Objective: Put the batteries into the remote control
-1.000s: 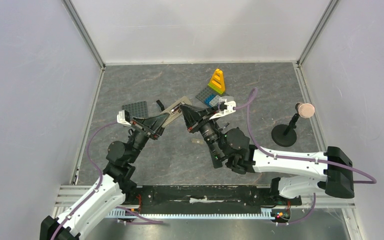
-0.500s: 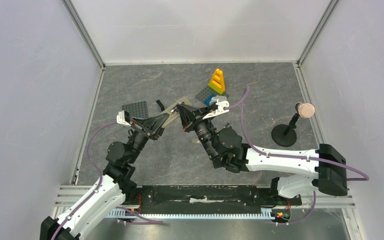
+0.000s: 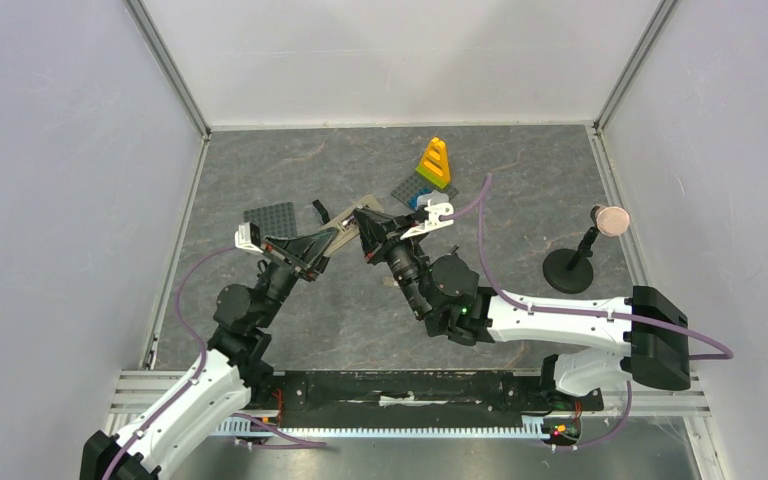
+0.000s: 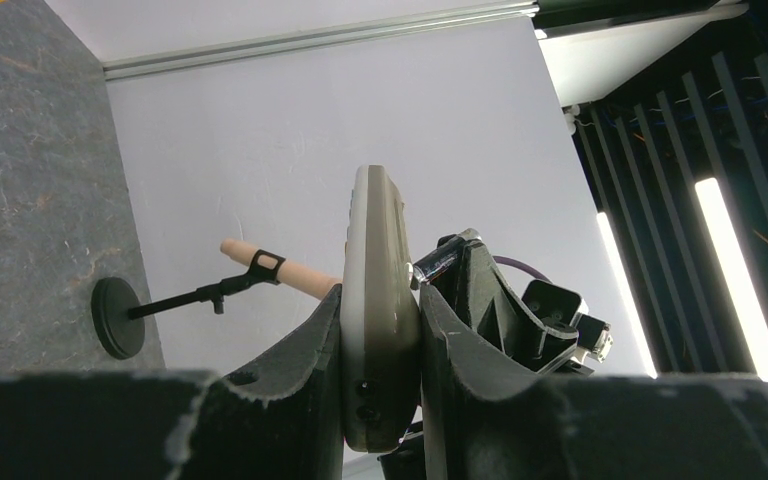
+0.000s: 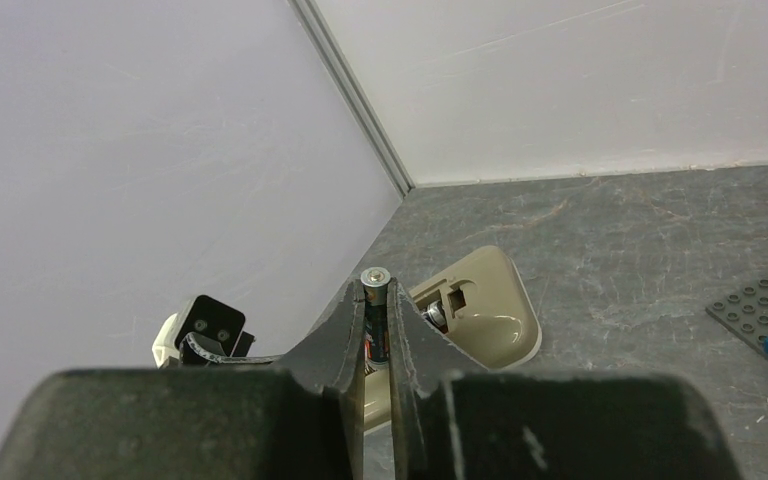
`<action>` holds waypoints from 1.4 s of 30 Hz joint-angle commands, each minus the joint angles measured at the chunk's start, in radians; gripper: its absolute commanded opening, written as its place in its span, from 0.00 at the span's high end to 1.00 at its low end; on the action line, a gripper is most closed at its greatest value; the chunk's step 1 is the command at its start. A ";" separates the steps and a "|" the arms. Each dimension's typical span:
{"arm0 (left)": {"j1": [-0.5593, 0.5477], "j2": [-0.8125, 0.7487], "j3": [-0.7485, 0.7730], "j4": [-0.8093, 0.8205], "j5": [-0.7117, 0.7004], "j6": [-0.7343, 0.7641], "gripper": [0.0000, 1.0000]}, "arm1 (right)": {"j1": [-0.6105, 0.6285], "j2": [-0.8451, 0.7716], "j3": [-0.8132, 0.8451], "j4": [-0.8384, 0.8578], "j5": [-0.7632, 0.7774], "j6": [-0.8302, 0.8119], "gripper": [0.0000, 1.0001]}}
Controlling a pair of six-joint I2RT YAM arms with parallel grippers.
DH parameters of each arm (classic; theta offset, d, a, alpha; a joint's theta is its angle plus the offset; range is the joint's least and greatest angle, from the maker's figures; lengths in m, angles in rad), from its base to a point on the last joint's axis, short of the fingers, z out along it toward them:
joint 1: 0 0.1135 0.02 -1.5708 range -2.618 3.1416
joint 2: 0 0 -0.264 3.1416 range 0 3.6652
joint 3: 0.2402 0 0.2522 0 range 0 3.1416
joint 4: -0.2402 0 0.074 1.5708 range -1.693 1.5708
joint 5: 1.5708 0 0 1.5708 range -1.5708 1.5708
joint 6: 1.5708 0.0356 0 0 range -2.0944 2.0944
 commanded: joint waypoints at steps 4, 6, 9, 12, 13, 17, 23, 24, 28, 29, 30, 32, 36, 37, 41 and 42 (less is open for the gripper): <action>0.003 0.019 -0.014 0.137 -0.026 -0.067 0.98 | 0.005 0.011 0.039 -0.006 0.043 -0.020 0.90; 0.004 0.028 -0.014 0.150 -0.026 -0.071 0.98 | 0.006 0.021 0.045 -0.014 0.045 -0.036 0.89; 0.004 0.035 -0.012 0.157 -0.022 -0.071 0.98 | 0.008 0.034 0.060 -0.029 0.056 -0.057 0.89; 0.004 0.037 -0.013 0.161 -0.022 -0.071 0.98 | 0.010 0.047 0.066 -0.036 0.064 -0.076 0.88; 0.004 0.036 -0.014 0.160 -0.022 -0.071 0.98 | 0.010 0.050 0.068 -0.036 0.070 -0.080 0.88; 0.004 0.031 -0.019 0.159 -0.023 -0.071 0.98 | 0.011 0.058 0.070 -0.035 0.091 -0.087 0.89; 0.003 0.024 -0.027 0.157 -0.023 -0.072 0.98 | 0.011 0.051 0.069 -0.039 0.140 -0.072 0.88; 0.004 0.024 -0.028 0.156 -0.026 -0.074 0.98 | 0.012 0.049 0.069 -0.041 0.140 -0.068 0.87; 0.004 0.026 -0.027 0.159 -0.026 -0.076 0.98 | 0.011 0.042 0.064 -0.058 0.109 -0.048 0.78; 0.004 0.025 -0.026 0.160 -0.026 -0.076 0.98 | 0.011 0.041 0.062 -0.062 0.103 -0.043 0.76; 0.004 0.027 -0.026 0.160 -0.026 -0.076 0.98 | 0.011 0.039 0.061 -0.067 0.100 -0.035 0.75; 0.003 0.027 -0.028 0.160 -0.027 -0.075 0.98 | 0.011 0.034 0.061 -0.072 0.100 -0.030 0.71; 0.004 0.026 -0.031 0.158 -0.026 -0.076 0.98 | 0.011 0.021 0.072 -0.087 0.102 -0.027 0.69; 0.004 0.027 -0.032 0.158 -0.026 -0.076 0.98 | 0.011 0.017 0.076 -0.094 0.103 -0.025 0.69; 0.003 0.028 -0.035 0.156 -0.030 -0.076 0.98 | 0.010 0.003 0.095 -0.131 0.112 -0.017 0.67; 0.003 0.028 -0.037 0.156 -0.031 -0.076 0.98 | 0.010 0.000 0.102 -0.143 0.116 -0.016 0.66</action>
